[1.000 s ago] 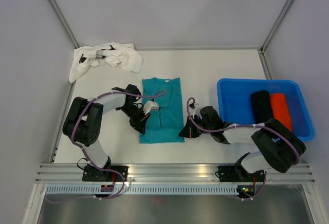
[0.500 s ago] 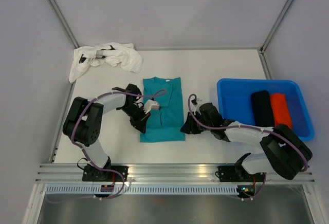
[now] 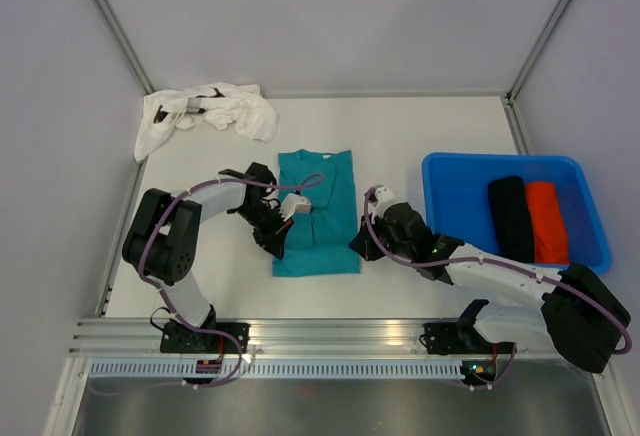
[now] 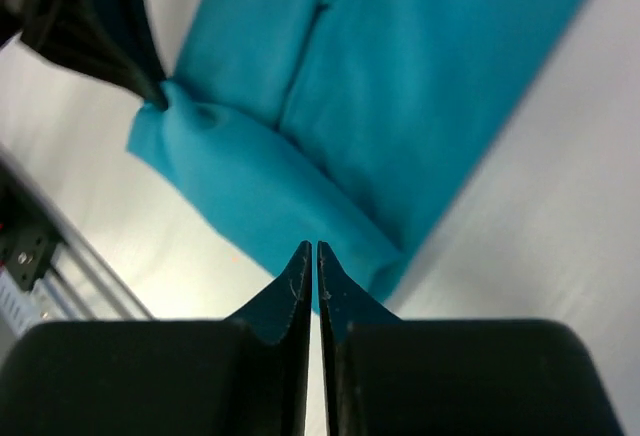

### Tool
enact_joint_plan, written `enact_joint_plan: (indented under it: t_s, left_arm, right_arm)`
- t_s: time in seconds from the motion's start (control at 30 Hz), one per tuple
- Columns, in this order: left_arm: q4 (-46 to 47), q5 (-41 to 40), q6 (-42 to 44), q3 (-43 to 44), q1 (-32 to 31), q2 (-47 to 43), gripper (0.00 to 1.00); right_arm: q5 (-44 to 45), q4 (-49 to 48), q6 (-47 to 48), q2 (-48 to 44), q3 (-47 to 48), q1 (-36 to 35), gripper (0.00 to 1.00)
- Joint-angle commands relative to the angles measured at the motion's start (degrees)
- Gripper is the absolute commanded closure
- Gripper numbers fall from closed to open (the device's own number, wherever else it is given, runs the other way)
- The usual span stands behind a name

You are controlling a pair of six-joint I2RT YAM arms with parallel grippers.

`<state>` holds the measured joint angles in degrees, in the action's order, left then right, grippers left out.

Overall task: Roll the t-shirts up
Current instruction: Roll the tshirt

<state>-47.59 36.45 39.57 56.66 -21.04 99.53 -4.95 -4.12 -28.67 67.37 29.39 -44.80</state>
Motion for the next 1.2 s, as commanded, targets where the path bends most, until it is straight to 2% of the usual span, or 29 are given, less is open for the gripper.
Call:
enact_joint_plan:
  t_s: [0.0, 0.13, 0.3, 0.4, 0.43, 0.53, 0.83, 0.93, 1.0, 1.1, 1.17]
  left_arm:
    - [1.98, -1.73, -2.04, 1.61, -0.15, -0.91, 0.92]
    - [1.98, -2.17, -2.31, 1.61, -0.23, -1.87, 0.88]
    - [1.98, -2.52, -2.75, 1.61, -0.32, -2.49, 0.85]
    - [1.89, -2.7, -3.1, 1.61, -0.32, -3.11, 0.77]
    - [1.98, -2.7, -2.92, 1.52, -0.32, -4.07, 0.71]
    - [1.98, -2.61, -2.4, 1.52, -0.5, -5.83, 0.66]
    - [3.64, -2.08, -4.05, 2.23, -1.19, -20.76, 0.52]
    - [6.45, -6.19, -5.38, -1.72, -5.93, -26.65, 0.48]
    - [11.88, -15.83, -5.12, -7.14, -12.4, -30.33, 0.46]
    - [15.59, -20.53, -3.89, -14.01, -18.32, -32.2, 0.44]
    - [19.27, -23.33, -3.1, -17.97, -19.21, -32.64, 0.43]
  right_arm:
    - [-3.39, -8.61, -0.6, 2.31, -1.0, -2.83, 0.92]
    - [-8.32, -14.15, -0.86, 7.32, -0.03, -4.25, 0.94]
    - [-6.74, -17.41, -1.92, 13.3, -0.73, -4.07, 0.97]
    - [-6.04, -18.82, -4.02, 14.53, -1.52, -3.02, 0.99]
    - [-5.69, -19.52, -4.55, 14.63, -1.79, -2.76, 0.99]
    - [-5.42, -20.58, -6.4, 14.72, -2.93, -1.61, 1.0]
    - [-3.84, -17.41, -8.6, 17.26, -2.23, -0.56, 1.0]
    - [-3.05, -17.33, -9.3, 17.27, -2.23, -0.38, 1.0]
    - [-2.7, -17.15, -9.83, 17.0, -1.88, -0.12, 1.0]
    - [-2.17, -16.36, -10.44, 16.74, -1.61, 0.15, 1.0]
    - [-1.99, -16.27, -10.79, 16.65, -1.79, 0.58, 1.0]
